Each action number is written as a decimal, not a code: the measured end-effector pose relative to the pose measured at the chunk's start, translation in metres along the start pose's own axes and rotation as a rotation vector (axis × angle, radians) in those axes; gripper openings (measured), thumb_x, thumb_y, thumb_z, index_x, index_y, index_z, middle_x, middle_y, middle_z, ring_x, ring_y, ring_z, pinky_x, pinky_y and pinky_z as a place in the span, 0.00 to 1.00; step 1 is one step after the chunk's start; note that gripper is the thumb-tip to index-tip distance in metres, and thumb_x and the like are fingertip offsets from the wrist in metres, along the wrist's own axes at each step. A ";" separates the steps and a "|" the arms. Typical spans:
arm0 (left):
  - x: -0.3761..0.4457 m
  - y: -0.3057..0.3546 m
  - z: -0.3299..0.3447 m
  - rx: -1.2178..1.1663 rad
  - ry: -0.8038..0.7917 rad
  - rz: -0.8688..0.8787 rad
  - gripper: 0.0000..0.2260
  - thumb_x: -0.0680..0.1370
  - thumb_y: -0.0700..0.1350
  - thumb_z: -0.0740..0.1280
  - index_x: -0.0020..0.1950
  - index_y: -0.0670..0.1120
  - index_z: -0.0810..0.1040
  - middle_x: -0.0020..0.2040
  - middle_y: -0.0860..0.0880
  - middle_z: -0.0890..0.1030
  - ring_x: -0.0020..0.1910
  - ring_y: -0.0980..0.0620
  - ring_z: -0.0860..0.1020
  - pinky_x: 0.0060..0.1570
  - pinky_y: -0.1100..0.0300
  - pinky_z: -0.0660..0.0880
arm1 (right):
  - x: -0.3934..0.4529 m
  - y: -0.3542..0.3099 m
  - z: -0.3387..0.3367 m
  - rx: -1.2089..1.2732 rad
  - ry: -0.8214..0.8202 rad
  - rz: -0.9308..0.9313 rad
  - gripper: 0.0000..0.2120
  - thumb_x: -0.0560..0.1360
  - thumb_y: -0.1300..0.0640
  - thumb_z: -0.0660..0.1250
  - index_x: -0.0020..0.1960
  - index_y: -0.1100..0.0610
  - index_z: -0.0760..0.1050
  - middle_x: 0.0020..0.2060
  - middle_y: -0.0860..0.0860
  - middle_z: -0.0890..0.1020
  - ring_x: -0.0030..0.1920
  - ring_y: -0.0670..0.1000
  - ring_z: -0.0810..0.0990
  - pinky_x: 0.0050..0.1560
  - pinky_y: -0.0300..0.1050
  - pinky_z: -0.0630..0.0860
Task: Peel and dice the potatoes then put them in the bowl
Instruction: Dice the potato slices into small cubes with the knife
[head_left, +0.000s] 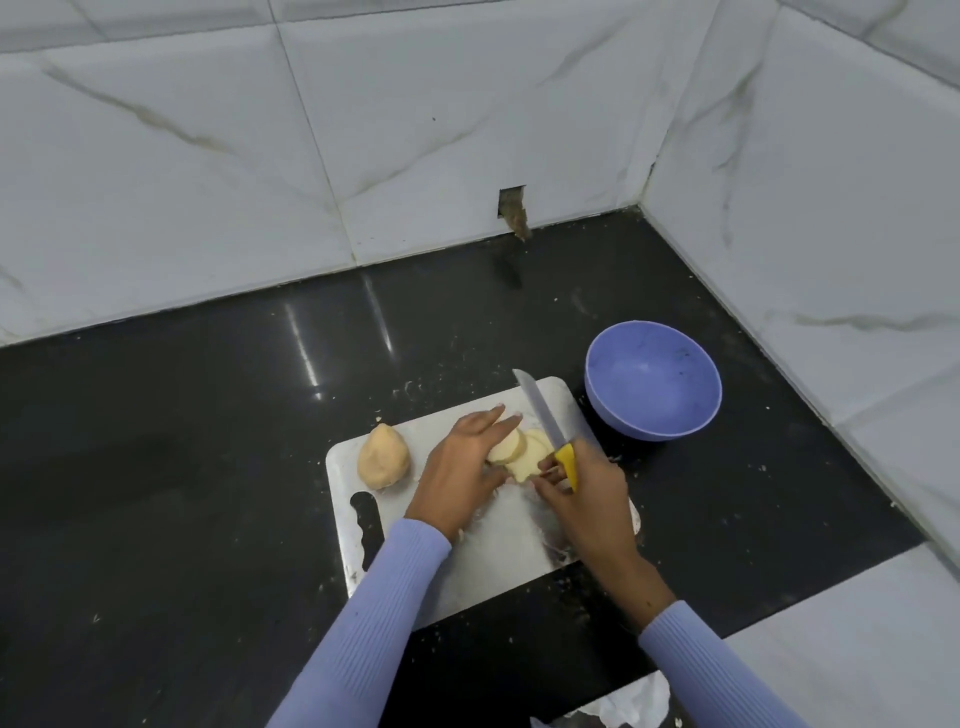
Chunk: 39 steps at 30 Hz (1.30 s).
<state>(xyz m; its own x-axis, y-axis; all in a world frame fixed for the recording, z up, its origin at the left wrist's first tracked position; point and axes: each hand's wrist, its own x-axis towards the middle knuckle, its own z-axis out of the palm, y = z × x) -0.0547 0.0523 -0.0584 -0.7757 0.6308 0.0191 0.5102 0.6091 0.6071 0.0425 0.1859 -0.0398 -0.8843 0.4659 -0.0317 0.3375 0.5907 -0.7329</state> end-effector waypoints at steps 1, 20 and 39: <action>0.005 -0.001 0.000 0.018 -0.026 0.014 0.30 0.69 0.40 0.74 0.70 0.53 0.72 0.71 0.52 0.70 0.69 0.52 0.66 0.62 0.60 0.66 | 0.001 -0.001 0.002 -0.027 0.000 -0.004 0.14 0.68 0.56 0.76 0.43 0.54 0.70 0.35 0.39 0.75 0.39 0.43 0.77 0.41 0.41 0.77; 0.020 -0.008 0.000 -0.141 -0.004 0.101 0.21 0.65 0.40 0.78 0.55 0.49 0.78 0.53 0.52 0.75 0.51 0.51 0.75 0.50 0.54 0.76 | 0.017 0.005 0.013 -0.100 0.049 -0.071 0.14 0.71 0.54 0.74 0.44 0.54 0.68 0.38 0.51 0.79 0.38 0.50 0.77 0.39 0.48 0.78; -0.028 0.005 -0.001 -0.257 0.175 -0.029 0.23 0.65 0.41 0.79 0.58 0.48 0.81 0.53 0.54 0.76 0.53 0.59 0.73 0.54 0.76 0.65 | 0.006 0.013 -0.011 -0.016 0.011 -0.045 0.11 0.74 0.51 0.70 0.43 0.57 0.70 0.36 0.49 0.78 0.36 0.49 0.77 0.38 0.49 0.77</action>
<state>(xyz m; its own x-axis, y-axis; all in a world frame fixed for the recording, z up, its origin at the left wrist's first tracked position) -0.0305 0.0369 -0.0552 -0.8519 0.5093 0.1218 0.3938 0.4698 0.7901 0.0452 0.2034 -0.0418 -0.8953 0.4453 0.0085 0.3025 0.6219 -0.7223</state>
